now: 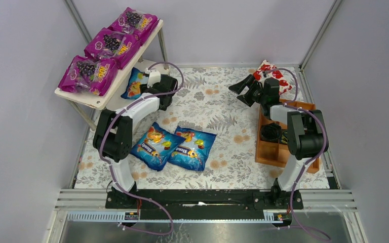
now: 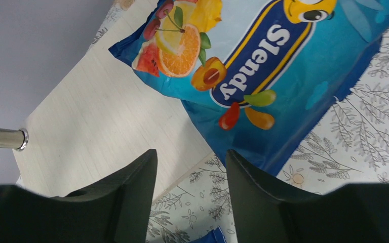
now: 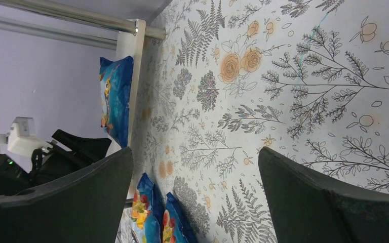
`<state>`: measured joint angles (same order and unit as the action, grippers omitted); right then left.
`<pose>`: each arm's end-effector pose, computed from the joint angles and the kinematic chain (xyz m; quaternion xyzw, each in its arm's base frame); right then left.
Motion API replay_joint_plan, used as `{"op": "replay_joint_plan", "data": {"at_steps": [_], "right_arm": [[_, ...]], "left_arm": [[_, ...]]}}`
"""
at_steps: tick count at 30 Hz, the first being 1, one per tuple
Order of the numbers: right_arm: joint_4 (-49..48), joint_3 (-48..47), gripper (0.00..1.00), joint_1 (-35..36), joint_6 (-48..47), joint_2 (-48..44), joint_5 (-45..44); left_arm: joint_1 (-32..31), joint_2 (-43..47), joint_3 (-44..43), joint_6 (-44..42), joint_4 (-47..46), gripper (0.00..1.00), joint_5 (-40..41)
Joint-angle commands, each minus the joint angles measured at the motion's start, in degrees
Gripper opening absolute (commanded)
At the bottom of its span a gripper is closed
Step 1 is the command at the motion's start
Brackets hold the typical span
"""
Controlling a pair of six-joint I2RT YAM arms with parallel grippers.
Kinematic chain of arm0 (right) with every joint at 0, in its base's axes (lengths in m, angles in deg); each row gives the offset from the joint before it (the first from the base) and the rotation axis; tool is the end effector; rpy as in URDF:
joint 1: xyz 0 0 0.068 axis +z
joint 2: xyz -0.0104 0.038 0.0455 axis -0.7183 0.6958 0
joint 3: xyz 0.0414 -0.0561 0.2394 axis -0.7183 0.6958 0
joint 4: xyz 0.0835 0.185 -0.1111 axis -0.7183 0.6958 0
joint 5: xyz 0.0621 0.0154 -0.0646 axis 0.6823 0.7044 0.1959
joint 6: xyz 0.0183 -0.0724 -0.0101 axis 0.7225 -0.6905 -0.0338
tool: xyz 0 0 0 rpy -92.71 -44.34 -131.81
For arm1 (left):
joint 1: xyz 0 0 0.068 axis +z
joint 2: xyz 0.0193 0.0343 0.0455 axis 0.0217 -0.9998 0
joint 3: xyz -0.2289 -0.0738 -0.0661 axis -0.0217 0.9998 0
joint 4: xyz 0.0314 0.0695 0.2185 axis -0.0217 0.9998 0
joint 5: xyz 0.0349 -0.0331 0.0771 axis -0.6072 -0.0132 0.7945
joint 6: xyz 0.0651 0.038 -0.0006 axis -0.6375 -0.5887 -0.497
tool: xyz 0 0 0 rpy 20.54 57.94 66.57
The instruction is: Place and organize the candy bags onto the shelf
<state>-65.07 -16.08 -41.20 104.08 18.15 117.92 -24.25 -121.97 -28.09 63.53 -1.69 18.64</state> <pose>0.3909 0.0640 0.1918 0.1420 0.7728 0.4448 0.4299 0.3570 -0.0959 0.2052 -0.1693 0.8444 0.2747 0.4276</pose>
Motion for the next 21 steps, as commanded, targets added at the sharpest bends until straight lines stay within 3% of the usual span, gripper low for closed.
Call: {"op": "replay_joint_plan", "data": {"at_steps": [1,21], "right_arm": [[-4.7,0.6,1.0,-0.7,1.8,0.9,2.3],[-7.4,1.2,1.0,-1.4,3.2,2.2,3.5]], "left_arm": [[2.1,-2.1,-2.8,1.3,-1.1,0.51,-0.1],[7.0,-11.7,-10.7,-3.7,-5.4,0.49,-2.2]]}}
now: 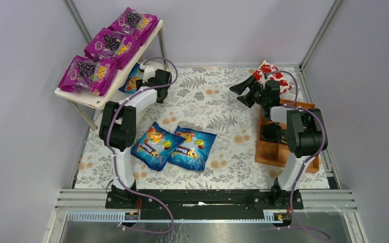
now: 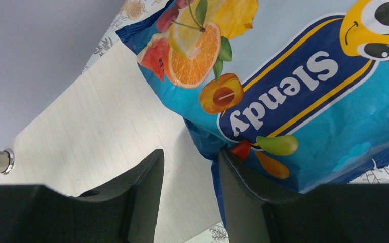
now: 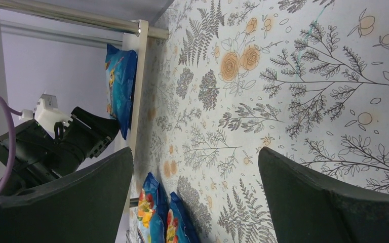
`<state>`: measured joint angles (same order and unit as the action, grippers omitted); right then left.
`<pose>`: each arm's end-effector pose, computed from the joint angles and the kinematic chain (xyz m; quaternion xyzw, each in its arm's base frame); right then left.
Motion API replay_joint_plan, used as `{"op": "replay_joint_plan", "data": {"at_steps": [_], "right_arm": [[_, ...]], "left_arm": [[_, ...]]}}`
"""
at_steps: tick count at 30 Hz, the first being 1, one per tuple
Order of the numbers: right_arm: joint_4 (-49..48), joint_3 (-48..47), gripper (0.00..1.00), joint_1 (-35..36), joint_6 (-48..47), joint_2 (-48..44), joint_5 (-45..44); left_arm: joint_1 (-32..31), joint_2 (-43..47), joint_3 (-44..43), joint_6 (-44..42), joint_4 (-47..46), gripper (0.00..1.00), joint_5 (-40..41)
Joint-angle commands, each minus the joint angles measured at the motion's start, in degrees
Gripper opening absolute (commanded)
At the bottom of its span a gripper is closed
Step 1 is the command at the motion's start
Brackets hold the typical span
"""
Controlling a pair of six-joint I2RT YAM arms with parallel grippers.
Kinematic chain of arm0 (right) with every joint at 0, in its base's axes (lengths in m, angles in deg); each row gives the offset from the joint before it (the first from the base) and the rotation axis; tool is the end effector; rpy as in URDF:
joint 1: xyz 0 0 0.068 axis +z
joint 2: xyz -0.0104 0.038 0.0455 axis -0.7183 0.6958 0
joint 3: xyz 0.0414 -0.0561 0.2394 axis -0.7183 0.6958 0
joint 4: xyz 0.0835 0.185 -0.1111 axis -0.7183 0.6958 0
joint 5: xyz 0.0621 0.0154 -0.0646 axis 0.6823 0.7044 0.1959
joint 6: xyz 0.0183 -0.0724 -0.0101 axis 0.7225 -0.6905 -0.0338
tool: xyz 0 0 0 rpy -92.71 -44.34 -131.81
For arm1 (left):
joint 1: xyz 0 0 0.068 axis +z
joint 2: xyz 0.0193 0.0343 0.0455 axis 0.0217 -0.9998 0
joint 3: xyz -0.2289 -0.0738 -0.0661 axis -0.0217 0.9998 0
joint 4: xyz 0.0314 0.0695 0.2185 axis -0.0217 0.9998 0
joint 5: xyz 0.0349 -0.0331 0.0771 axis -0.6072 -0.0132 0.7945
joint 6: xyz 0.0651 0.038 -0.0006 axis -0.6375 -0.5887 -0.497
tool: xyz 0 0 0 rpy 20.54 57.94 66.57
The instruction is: Place and organize the candy bags onto the shelf
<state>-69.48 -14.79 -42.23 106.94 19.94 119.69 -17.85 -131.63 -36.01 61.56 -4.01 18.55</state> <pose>0.3922 0.0587 0.1830 0.1535 0.7629 0.4633 0.4239 0.4010 -0.0661 0.1850 -0.2036 0.8361 0.3023 0.4100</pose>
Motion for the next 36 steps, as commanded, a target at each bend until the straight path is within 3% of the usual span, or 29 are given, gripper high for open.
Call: {"op": "replay_joint_plan", "data": {"at_steps": [1,26,30,36], "right_arm": [[-3.0,-0.2,1.0,-0.3,0.4,0.4,1.7],[-4.7,-0.1,1.0,-0.3,1.0,1.4,2.2],[-3.5,-0.9,1.0,-0.3,-0.1,1.2,2.6],[-2.4,-0.7,1.0,-0.3,-2.3,0.8,1.0]], "left_arm": [[0.6,-2.5,-3.3,-2.1,-3.2,0.49,-2.5],[1.6,-8.1,-11.2,-7.4,-3.3,0.53,0.2],[-0.1,-4.0,-10.4,-5.0,-0.5,0.73,-4.1],[-7.7,5.9,-5.6,-4.8,3.2,0.83,-9.6]]}}
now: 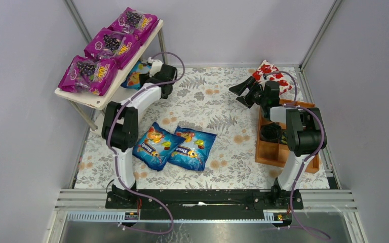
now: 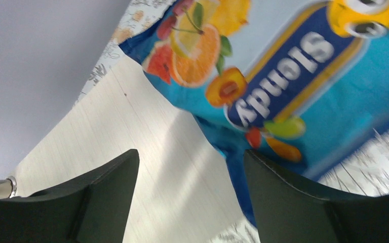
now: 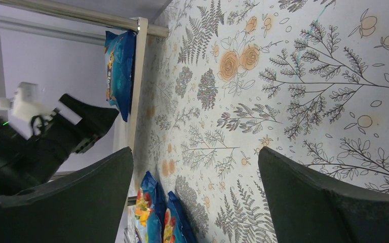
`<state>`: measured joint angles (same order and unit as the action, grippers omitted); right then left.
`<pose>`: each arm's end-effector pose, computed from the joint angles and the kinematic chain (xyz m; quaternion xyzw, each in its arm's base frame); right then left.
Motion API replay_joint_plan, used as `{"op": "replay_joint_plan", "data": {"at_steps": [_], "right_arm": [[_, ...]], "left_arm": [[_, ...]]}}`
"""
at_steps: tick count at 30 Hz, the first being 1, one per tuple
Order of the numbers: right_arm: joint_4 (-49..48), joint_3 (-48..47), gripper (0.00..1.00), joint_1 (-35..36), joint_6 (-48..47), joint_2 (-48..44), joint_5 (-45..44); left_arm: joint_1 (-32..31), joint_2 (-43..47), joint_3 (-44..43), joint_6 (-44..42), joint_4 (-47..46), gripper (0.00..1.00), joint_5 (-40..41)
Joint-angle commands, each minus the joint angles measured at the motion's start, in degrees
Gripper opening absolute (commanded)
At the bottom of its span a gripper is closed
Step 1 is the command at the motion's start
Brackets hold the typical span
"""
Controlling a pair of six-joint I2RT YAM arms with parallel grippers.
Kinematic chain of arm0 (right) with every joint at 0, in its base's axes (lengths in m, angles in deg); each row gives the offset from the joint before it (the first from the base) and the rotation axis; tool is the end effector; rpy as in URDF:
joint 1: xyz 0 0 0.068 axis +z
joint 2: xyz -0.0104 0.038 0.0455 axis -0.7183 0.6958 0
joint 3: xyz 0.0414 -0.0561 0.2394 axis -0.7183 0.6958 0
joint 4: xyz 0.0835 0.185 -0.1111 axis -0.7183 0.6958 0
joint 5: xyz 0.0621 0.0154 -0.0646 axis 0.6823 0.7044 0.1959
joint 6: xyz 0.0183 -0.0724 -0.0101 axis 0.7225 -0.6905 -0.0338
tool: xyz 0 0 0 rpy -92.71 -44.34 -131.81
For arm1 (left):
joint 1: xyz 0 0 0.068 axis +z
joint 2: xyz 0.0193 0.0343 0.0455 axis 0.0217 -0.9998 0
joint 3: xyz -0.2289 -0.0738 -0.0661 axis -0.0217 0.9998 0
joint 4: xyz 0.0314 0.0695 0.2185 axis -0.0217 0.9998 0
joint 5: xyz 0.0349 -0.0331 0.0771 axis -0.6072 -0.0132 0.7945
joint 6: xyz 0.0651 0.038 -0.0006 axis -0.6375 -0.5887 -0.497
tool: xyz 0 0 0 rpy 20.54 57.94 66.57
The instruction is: Place and organize the candy bags onto the shelf
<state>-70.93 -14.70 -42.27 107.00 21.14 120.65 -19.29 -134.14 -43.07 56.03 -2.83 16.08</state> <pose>0.3936 0.0594 0.1779 0.1483 0.7625 0.4687 0.4206 0.4173 -0.0839 0.1997 -0.1585 0.8473 0.2864 0.4182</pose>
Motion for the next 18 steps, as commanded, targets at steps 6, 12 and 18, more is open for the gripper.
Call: {"op": "replay_joint_plan", "data": {"at_steps": [6,12,18], "right_arm": [[2.4,-0.7,1.0,1.5,-7.0,-2.6,-3.6],[7.7,-3.1,1.0,6.1,-11.9,-2.9,-7.4],[3.5,1.8,1.0,12.6,-10.2,-5.8,-4.8]], "left_arm": [[-13.8,17.9,5.6,0.0,10.4,0.9,-10.3],[-24.9,32.0,14.5,-10.3,6.5,0.95,-17.6],[-30.9,48.7,27.1,-18.4,-8.1,0.99,-27.8]]}}
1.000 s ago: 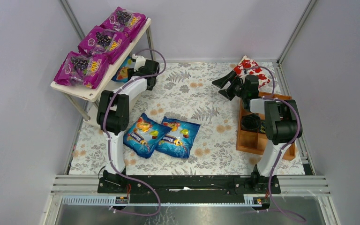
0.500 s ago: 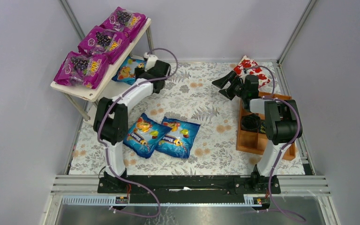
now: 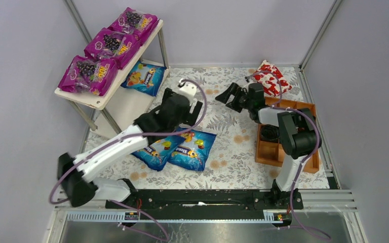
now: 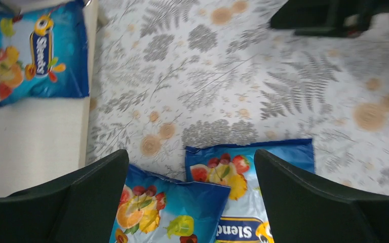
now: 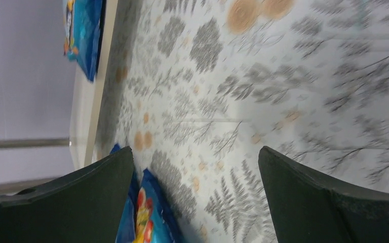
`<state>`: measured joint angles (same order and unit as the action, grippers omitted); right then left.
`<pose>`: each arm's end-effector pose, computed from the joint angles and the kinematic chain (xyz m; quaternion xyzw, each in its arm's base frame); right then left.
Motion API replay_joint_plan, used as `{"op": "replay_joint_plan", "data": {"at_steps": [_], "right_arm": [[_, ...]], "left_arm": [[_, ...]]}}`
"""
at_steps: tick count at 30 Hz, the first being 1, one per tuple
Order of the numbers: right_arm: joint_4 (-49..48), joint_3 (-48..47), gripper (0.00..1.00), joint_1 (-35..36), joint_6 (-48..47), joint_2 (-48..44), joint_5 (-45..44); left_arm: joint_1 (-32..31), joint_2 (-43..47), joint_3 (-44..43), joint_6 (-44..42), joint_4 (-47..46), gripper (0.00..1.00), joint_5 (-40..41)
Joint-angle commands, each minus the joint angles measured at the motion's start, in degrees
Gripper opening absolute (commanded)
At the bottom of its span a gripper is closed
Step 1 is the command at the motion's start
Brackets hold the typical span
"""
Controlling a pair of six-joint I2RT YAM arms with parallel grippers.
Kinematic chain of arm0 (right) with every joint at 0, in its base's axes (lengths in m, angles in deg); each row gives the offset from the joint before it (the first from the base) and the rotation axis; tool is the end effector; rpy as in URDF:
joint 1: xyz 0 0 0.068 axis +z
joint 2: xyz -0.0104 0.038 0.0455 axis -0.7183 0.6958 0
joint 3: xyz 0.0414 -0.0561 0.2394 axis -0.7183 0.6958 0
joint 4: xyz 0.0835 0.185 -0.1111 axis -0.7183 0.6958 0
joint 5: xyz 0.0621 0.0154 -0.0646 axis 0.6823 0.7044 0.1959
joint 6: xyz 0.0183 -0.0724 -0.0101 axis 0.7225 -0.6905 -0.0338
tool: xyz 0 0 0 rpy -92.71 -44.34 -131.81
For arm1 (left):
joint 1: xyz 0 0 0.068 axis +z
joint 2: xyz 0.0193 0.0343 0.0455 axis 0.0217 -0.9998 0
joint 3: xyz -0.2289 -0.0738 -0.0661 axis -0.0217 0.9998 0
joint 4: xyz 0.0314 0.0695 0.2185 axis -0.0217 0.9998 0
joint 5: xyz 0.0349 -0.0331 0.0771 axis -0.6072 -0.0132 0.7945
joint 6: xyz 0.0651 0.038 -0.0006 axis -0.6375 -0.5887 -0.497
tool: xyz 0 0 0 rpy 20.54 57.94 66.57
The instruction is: Place and organize the candy bags onto the shelf
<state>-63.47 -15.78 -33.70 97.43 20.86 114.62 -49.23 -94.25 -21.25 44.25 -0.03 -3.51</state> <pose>0.3826 0.1119 0.1684 0.0766 0.8058 0.4205 0.4098 0.2215 -0.1961 0.3061 0.1747 0.8469 0.0065 0.5022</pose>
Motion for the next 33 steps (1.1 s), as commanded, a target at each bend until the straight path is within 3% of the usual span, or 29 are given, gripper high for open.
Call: {"op": "replay_joint_plan", "data": {"at_steps": [1,6,14,19,22,24,27,30,33], "right_arm": [[-2.9,4.0,1.0,5.8,-1.2,-7.2,0.3],[4.3,8.9,1.0,12.3,-0.8,-12.2,0.7],[18.1,17.4,1.0,14.5,-3.4,-23.1,-1.2],[26.6,12.2,1.0,14.3,-7.7,-20.3,1.9],[20.2,12.6,1.0,14.3,-2.4,-15.6,7.3],[8.9,15.5,0.89,14.3,3.5,-12.4,10.8],[0.1,16.8,0.69,14.3,9.0,-8.1,12.5],[-3.5,16.0,0.58,14.3,11.2,-5.6,12.6],[-4.0,14.4,0.39,13.9,11.3,-4.3,12.0]], "left_arm": [[-1.0,10.7,6.4,-6.8,-12.5,0.99,-10.2],[-1.0,17.3,7.5,-6.4,-12.7,0.99,-16.6],[-1.8,26.6,12.3,-4.8,-15.7,0.99,-19.0],[-1.9,25.6,11.7,-4.0,-14.5,0.99,-21.1],[-1.9,25.1,11.0,-3.7,-13.7,0.99,-20.8],[-1.9,25.3,11.2,-3.9,-13.7,0.99,-20.2],[-1.8,25.6,11.4,-4.2,-13.7,0.99,-19.2],[-1.9,25.5,11.5,-4.5,-13.7,0.99,-18.8],[-1.9,25.0,11.5,-4.7,-13.6,0.99,-18.8]]}}
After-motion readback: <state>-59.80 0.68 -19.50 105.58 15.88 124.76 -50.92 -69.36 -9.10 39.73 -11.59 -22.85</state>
